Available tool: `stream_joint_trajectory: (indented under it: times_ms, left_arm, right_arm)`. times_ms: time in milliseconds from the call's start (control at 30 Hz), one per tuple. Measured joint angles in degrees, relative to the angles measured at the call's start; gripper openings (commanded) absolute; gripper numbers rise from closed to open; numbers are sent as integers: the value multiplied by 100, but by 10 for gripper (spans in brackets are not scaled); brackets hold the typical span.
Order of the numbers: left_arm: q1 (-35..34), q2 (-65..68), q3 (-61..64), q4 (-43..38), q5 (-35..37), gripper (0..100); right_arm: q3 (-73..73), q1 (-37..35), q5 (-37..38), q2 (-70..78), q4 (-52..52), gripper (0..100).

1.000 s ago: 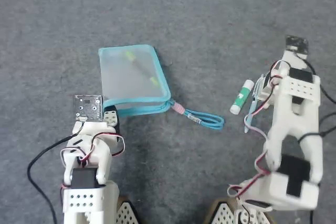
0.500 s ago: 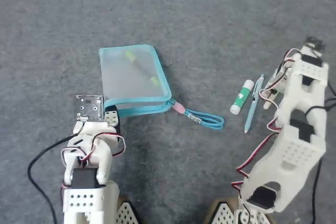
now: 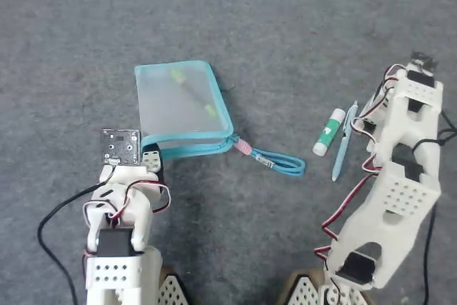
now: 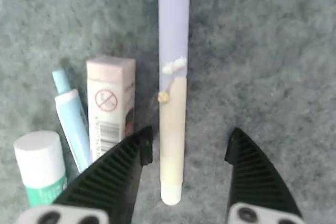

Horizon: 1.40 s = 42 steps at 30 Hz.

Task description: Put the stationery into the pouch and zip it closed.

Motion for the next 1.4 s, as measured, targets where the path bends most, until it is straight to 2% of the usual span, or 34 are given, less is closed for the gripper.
stream_joint_trajectory:
  times_ms: [200, 400, 533, 700, 967, 1133, 1400]
  left_arm:
    - [0, 0, 0, 0, 0, 12]
    - [0, 0, 0, 0, 0, 12]
    - [0, 0, 0, 0, 0, 12]
    - [0, 0, 0, 0, 0, 12]
    - [0, 0, 0, 0, 0, 12]
    - [0, 0, 0, 0, 0, 12]
    - [0, 0, 0, 0, 0, 12]
  right_arm:
    - [-9, 44, 0, 44, 97, 7]
    - [-26, 290, 0, 44, 123, 11]
    - [-26, 281, 844, 53, 281, 6]
    - [-18, 18, 1793, -492, 1134, 6]
    - [97, -1134, 2338, -2796, 2277, 6]
    - [1002, -2391, 2971, -4141, 2567, 6]
    - [2453, -4202, 3481, -5811, 2620, 6]
